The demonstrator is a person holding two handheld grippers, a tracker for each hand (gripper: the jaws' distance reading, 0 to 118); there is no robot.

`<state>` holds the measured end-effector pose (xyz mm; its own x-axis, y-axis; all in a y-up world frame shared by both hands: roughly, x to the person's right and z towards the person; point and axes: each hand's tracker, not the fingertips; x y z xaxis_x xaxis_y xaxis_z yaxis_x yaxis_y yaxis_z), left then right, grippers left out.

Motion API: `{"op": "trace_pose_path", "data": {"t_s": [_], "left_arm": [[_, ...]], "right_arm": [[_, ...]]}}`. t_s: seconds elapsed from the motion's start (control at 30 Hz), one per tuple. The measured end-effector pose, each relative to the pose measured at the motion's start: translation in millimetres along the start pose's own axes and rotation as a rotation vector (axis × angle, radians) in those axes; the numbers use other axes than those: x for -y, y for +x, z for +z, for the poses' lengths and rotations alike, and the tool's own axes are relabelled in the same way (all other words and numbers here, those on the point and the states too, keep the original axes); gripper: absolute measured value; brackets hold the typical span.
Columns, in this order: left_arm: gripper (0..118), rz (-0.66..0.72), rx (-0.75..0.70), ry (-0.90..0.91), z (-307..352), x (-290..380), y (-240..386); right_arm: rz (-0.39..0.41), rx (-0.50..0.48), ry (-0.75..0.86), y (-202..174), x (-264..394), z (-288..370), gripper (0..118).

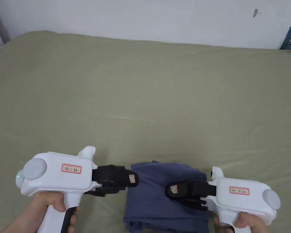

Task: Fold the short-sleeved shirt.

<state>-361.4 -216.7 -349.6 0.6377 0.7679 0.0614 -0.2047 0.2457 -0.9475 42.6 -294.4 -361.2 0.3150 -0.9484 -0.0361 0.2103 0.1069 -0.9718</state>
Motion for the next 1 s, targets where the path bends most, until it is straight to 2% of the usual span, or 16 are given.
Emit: {"op": "trace_pose_path", "data": {"t_s": [0.03, 0.17, 0.3, 0.33, 0.37, 0.4, 0.43, 0.5, 0.53, 0.6, 0.67, 0.73, 0.8, 0.87, 0.9, 1.0], "left_arm": [[118, 0.018, 0.031, -0.02, -9.4, -2.3, -3.6], [115, 0.11, 0.162, -0.059, -31.2, 3.9, -4.8], [111, 0.113, 0.235, -0.075, -58.7, -2.9, -22.6], [100, 0.119, 0.222, -0.072, -64.2, -4.5, -20.4], [74, 0.115, 0.193, -0.07, -70.4, -5.9, -20.4], [29, 0.074, 0.098, -0.088, -67.3, -3.5, -16.9], [30, 0.017, -0.023, -0.079, -72.4, -3.4, -16.7], [30, 0.11, 0.138, -0.073, -62.7, 1.0, -26.1], [30, 0.131, 0.13, -0.077, -60.5, 0.3, -25.9], [30, 0.081, 0.096, -0.077, -61.6, -0.1, -19.9], [30, 0.089, 0.093, -0.081, -58.2, -2.5, -17.5], [30, 0.055, 0.076, -0.08, -55.0, -5.0, -12.3], [30, 0.043, 0.069, -0.084, -50.8, -3.9, -6.7], [30, 0.028, 0.061, -0.085, -47.5, -5.2, -1.0], [30, 0.021, 0.056, -0.087, -44.0, -6.9, -2.2], [30, -0.005, 0.052, -0.093, -31.7, -14.5, 1.7]], "right_arm": [[-0.001, -0.001, -0.001, -0.4, -0.3, 0.0, 0], [-0.016, -0.016, -0.015, 0.6, -0.7, -0.2, 0], [-0.031, -0.032, -0.018, 1.6, 0.3, -1.1, 0], [-0.031, -0.034, -0.019, 1.6, -0.3, -1.3, 0], [-0.032, -0.036, -0.02, 1.9, -0.2, -1.3, 0], [-0.037, -0.041, -0.019, 2.7, -0.4, -0.7, 0], [-0.043, -0.043, -0.017, 2.8, -0.5, 0.1, 0], [-0.023, -0.016, -0.012, -3.0, -0.8, 1.2, 0], [0.0, 0.0, -0.005, -9.9, 0.4, 2.8, 0], [0.164, 0.158, 0.057, -34.8, 1.6, 11.2, 0], [0.38, 0.293, 0.185, -73.3, 14.2, 29.6, 0], [0.717, 0.707, 0.551, -129.2, 51.2, 47.8, 0], [0.909, 1.0, 0.834, -157.3, 79.3, 53.4, 0], [0.992, 1.066, 0.922, -168.7, 87.3, 61.4, 0], [0.985, 1.105, 0.976, -174.2, 92.1, 64.7, 0], [0.946, 1.028, 0.956, -182.7, 93.0, 75.4, 0]]}}
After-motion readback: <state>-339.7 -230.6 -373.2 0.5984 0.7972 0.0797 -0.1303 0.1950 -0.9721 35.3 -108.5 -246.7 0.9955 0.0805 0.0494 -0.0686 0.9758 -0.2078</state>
